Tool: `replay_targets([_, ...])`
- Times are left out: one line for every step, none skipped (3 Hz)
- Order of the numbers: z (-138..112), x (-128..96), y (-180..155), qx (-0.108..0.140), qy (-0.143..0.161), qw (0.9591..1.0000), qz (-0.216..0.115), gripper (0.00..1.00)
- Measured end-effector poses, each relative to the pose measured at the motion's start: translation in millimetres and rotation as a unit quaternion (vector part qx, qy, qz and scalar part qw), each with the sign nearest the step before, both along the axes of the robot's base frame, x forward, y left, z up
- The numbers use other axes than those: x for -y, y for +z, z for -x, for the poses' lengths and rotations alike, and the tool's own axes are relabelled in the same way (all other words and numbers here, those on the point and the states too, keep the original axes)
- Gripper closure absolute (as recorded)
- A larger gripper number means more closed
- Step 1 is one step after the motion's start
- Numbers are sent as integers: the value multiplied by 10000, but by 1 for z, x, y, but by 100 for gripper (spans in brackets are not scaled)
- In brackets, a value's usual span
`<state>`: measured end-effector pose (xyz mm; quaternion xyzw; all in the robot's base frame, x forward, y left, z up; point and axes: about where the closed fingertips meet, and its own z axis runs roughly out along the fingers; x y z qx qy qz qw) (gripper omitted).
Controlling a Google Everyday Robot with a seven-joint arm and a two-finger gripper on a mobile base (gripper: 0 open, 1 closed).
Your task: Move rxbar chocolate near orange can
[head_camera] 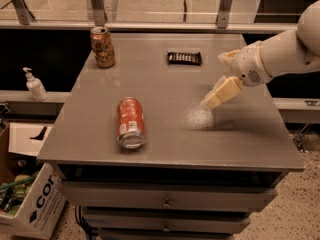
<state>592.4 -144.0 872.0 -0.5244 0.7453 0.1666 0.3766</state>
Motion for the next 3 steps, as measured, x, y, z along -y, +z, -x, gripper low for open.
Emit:
replay_targets([-28,-2,-6,67,-393,9987,-305,0])
replay_targets([-65,-7,-7,165,-665,9960,-581,0])
replay_targets([-105,-18,-10,274,-788,9933,-805,0])
